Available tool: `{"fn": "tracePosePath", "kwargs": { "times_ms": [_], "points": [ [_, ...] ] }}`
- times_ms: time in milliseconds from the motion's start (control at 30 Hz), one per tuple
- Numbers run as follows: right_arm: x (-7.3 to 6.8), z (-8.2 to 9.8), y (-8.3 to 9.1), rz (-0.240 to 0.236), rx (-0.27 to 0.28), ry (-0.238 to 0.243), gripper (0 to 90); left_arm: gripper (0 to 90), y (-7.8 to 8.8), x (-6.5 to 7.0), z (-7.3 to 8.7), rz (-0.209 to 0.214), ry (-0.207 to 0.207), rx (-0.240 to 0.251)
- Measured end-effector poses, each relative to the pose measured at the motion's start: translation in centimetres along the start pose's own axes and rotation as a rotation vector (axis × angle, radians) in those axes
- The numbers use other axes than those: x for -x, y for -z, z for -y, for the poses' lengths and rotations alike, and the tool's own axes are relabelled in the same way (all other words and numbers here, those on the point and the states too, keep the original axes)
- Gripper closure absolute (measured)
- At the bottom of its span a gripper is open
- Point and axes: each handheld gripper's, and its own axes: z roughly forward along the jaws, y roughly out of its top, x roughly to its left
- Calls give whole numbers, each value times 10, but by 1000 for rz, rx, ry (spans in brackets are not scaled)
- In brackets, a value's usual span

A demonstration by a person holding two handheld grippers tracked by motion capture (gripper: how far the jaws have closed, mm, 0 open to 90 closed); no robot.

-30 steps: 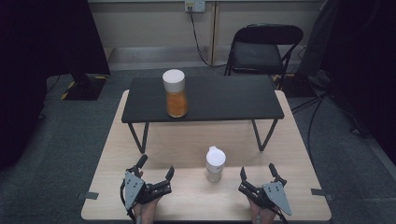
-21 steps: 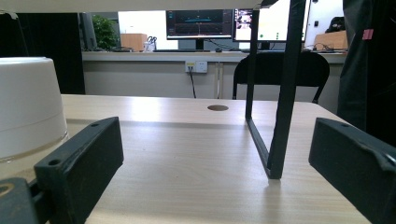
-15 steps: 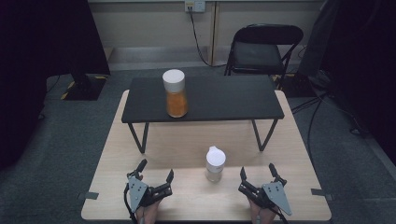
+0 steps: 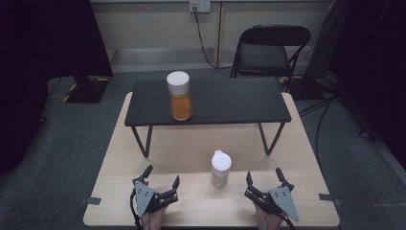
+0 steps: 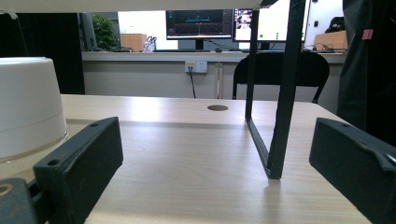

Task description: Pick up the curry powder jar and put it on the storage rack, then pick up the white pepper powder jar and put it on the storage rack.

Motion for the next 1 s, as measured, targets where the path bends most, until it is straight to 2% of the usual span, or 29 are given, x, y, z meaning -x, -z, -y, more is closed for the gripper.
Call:
{"fn": "tracePosePath", "kwargs": {
  "times_ms": [667,733,1000],
  "points": [
    [-1,0,0,6,3,-2,11,0,0,1,0,-7,-2,1],
    [2,0,0,-12,0,0,11,0,0,2,0,-10,-2,1],
    [4,-1,2,-23,4,-8,8,0,0,1,0,-6,-1,1]
  ]
}}
